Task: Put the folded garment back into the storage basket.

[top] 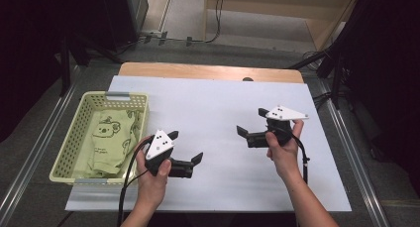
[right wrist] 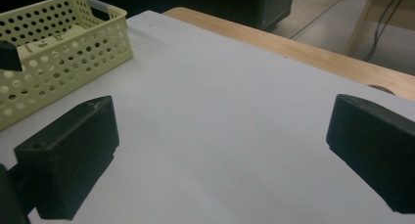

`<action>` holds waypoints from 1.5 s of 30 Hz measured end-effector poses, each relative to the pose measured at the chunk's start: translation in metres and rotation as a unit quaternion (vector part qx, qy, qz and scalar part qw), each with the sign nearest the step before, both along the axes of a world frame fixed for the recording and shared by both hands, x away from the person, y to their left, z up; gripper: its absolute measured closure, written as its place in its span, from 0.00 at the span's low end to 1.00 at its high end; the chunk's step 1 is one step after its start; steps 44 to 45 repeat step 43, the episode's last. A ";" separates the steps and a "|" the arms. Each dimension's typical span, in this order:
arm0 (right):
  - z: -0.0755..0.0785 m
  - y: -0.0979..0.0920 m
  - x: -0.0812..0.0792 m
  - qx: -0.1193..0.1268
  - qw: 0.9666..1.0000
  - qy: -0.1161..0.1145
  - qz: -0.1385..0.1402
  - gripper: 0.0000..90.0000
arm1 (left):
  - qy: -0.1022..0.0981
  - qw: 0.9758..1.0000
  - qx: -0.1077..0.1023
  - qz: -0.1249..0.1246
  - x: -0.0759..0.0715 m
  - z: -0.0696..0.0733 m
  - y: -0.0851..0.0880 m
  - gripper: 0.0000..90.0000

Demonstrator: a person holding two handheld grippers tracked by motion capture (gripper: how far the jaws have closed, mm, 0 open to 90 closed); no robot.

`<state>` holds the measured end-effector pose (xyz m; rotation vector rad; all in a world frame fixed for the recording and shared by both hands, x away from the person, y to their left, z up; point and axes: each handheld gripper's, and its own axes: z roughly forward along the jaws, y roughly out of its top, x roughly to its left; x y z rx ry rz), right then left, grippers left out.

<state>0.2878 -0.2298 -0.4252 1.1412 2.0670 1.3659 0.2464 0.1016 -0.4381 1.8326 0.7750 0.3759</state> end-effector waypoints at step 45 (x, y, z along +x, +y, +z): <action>-0.085 -0.118 -0.077 0.012 0.998 0.018 -0.054 0.00 | 0.004 1.000 0.020 0.002 -0.007 -0.065 0.010 0.00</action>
